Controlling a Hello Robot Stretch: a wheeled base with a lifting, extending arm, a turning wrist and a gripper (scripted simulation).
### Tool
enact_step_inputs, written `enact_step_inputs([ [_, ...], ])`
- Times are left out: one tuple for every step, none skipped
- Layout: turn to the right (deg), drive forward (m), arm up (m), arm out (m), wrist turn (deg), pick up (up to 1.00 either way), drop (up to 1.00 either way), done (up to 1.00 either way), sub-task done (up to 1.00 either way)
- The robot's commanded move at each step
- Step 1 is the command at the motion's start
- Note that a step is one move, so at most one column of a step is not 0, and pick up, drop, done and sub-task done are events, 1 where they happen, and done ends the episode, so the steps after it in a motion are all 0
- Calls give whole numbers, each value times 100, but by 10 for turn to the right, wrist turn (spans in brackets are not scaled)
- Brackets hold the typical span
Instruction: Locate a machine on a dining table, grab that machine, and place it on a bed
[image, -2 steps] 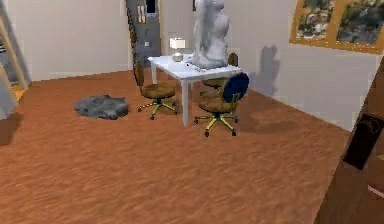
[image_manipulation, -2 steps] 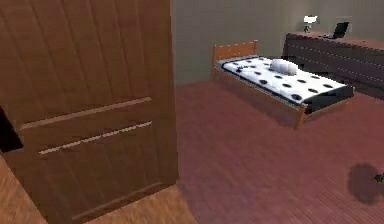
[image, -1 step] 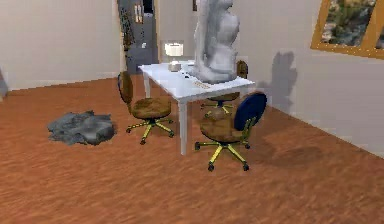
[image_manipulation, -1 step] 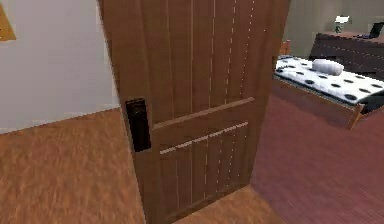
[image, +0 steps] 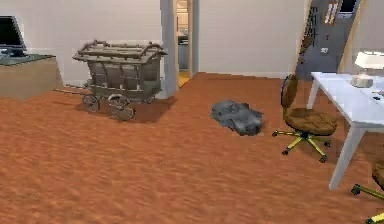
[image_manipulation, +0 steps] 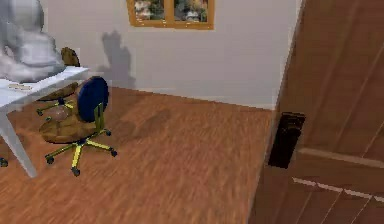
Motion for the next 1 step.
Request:
enact_step_inputs([
  [0, 100, 0, 0, 0, 0, 0, 0, 0],
])
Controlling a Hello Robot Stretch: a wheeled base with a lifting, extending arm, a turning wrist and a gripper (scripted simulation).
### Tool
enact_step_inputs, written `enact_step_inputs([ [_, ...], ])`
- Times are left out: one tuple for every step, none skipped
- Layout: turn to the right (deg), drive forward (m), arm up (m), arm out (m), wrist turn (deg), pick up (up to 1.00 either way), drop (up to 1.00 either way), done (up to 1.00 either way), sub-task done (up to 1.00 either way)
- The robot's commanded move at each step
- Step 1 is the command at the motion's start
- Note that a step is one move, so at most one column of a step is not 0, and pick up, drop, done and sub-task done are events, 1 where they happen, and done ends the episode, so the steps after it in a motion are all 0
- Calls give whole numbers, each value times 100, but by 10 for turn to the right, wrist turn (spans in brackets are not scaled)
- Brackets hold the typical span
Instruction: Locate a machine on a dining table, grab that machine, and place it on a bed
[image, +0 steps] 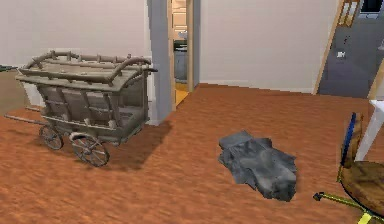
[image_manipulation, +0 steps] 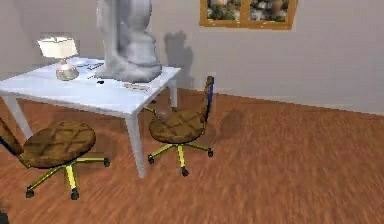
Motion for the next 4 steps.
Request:
enact_step_inputs([
  [0, 100, 0, 0, 0, 0, 0, 0, 0],
  [-30, 0, 0, 0, 0, 0, 0, 0, 0],
  [0, 100, 0, 0, 0, 0, 0, 0, 0],
  [-30, 0, 0, 0, 0, 0, 0, 0, 0],
])
